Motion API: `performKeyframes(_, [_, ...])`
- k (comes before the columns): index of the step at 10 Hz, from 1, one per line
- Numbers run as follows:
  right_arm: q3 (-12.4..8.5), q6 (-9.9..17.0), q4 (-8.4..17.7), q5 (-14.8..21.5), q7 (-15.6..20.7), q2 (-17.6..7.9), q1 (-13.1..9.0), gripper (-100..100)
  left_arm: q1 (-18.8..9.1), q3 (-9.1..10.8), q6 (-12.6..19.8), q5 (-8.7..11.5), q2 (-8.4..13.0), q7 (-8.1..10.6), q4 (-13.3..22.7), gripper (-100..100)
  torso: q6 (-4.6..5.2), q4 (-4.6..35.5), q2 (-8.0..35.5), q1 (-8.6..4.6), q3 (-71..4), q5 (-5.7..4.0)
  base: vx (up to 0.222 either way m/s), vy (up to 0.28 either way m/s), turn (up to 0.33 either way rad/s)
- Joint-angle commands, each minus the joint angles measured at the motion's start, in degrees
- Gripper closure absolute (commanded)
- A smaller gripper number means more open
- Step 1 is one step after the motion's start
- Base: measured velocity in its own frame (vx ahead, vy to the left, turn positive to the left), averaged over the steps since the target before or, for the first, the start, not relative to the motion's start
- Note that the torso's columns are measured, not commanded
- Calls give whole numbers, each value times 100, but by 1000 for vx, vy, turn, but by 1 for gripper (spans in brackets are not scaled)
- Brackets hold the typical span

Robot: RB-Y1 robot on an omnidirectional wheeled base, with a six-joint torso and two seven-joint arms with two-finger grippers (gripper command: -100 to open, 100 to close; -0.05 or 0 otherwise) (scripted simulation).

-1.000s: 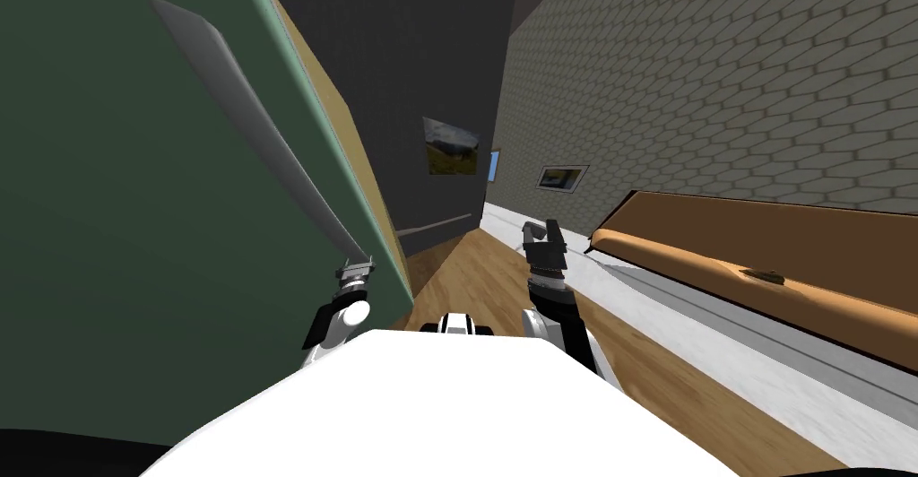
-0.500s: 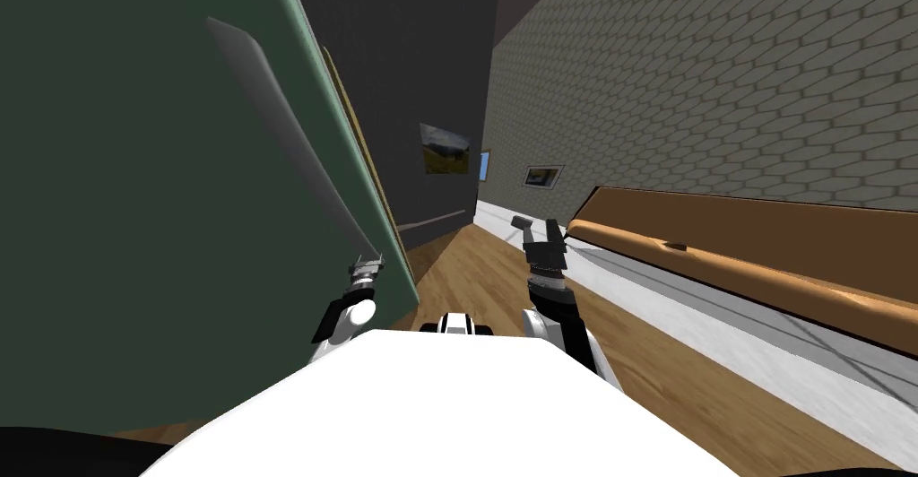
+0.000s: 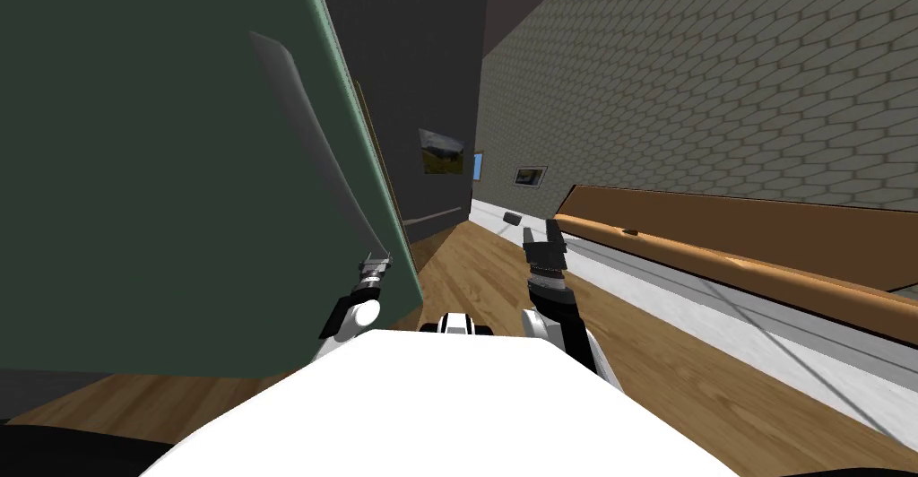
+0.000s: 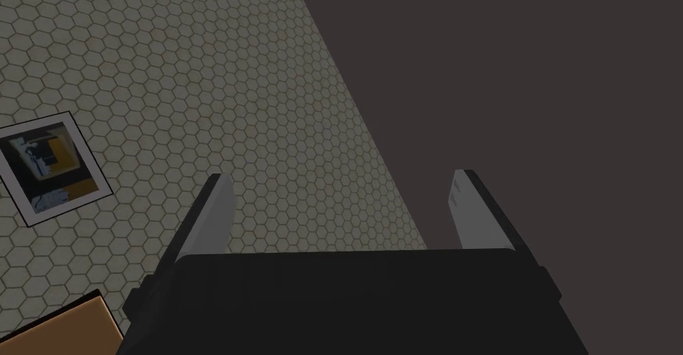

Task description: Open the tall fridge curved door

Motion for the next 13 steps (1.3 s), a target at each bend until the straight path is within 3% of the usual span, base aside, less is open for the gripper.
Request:
performKeyframes(1, [0,0,0,0,0,0,-1,0,25,-158,6,-26,62,12,-107,100,15,4,11,-17,9,0,-331,29,-61])
performKeyframes(2, [0,0,0,0,0,0,1,0,43,-160,45,-25,22,-2,-84,100,6,4,-20,-12,-9,-6,-135,7,-35])
performKeyframes(4, [-1,-1,-1,0,0,-1,2,0,111,-449,35,-41,148,51,-141,100,17,-11,-47,-3,-33,-2,-241,78,-120])
performKeyframes(5, [-1,0,0,0,0,-1,1,0,111,-449,35,-41,148,51,-141,100,30,-9,-19,6,-11,8,-259,105,-107])
performKeyframes(7, [-1,0,0,0,0,-1,1,0,155,-701,-2,-56,284,102,-221,100,0,-12,-12,13,-7,11,-327,84,-117])
performKeyframes(8, [-1,0,0,0,0,-1,0,0,155,-701,-2,-56,284,102,-221,100,6,-11,-2,5,0,12,-269,65,-69])
performKeyframes(10, [-1,0,0,0,0,-1,2,0,199,-954,-39,-71,421,154,-301,100,-6,-6,-47,23,-30,2,-244,72,-116])
performKeyframes(13, [-1,0,0,0,0,-1,2,0,221,-1080,-58,-79,489,179,-341,100,3,-2,-11,8,-6,5,-251,75,-67])
